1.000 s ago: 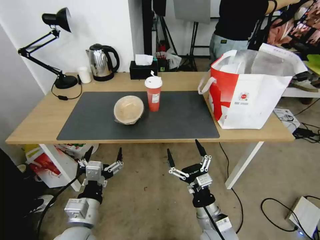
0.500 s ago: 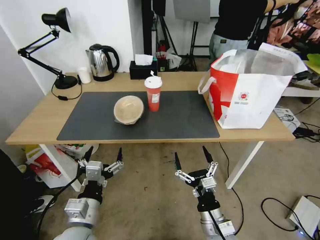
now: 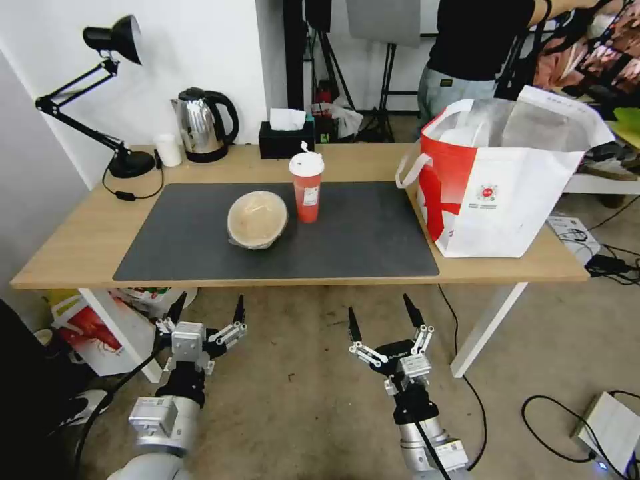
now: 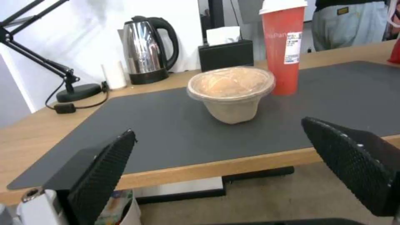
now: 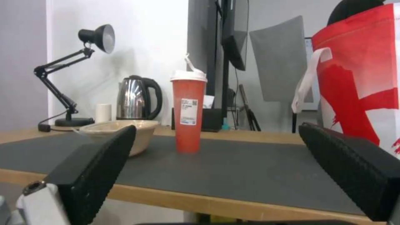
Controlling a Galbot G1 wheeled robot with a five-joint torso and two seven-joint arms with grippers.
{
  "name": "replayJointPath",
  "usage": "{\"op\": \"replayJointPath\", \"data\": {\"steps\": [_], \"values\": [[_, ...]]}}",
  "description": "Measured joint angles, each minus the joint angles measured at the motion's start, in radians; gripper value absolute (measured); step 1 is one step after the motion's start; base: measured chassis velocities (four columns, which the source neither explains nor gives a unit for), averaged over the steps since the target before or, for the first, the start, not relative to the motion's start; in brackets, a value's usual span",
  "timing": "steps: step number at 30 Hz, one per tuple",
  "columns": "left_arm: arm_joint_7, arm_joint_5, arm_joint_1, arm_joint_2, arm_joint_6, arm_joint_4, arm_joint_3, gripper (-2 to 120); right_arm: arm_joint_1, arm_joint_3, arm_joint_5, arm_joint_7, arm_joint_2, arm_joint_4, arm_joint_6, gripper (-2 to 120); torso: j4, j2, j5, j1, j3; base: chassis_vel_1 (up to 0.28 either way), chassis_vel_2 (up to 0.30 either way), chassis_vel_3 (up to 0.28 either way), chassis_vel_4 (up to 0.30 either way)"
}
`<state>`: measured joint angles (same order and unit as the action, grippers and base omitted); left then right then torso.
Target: Pick up the trash from the table and place it into the takeout bag.
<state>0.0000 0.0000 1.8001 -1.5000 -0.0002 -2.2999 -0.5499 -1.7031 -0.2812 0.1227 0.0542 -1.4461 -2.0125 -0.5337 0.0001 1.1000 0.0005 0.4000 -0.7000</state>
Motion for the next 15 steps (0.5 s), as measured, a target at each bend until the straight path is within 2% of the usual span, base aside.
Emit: {"op": "replayJointPath", "data": {"steps": [7, 11, 13, 15], "values": [[0.0, 0.0, 0.0, 0.0, 0.0, 0.0, 0.0, 100, -0.001, 0.002, -0.005, -0.004, 0.005, -0.02, 0.0, 100, -0.0001, 0.0, 0.0001, 0.0, 0.0, 0.0, 0.0, 0.0, 0.0], [0.0, 0.0, 0.0, 0.0, 0.0, 0.0, 0.0, 100, 0.015, 0.01, -0.067, -0.032, 0.032, -0.108, 0.004, 100, -0.0001, 0.0, -0.0003, 0.0, 0.0, 0.0, 0.0, 0.0, 0.0], [0.0, 0.0, 0.0, 0.0, 0.0, 0.0, 0.0, 100, 0.043, 0.007, -0.1, -0.046, 0.062, -0.189, 0.049, 100, 0.0, 0.0, -0.0004, 0.0, 0.0, 0.0, 0.0, 0.0, 0.0], [0.0, 0.0, 0.0, 0.0, 0.0, 0.0, 0.0, 100, 0.054, 0.005, -0.112, -0.048, 0.073, -0.211, 0.068, 100, -0.0001, 0.0, -0.0006, 0.0, 0.0, 0.0, 0.0, 0.0, 0.0]]}}
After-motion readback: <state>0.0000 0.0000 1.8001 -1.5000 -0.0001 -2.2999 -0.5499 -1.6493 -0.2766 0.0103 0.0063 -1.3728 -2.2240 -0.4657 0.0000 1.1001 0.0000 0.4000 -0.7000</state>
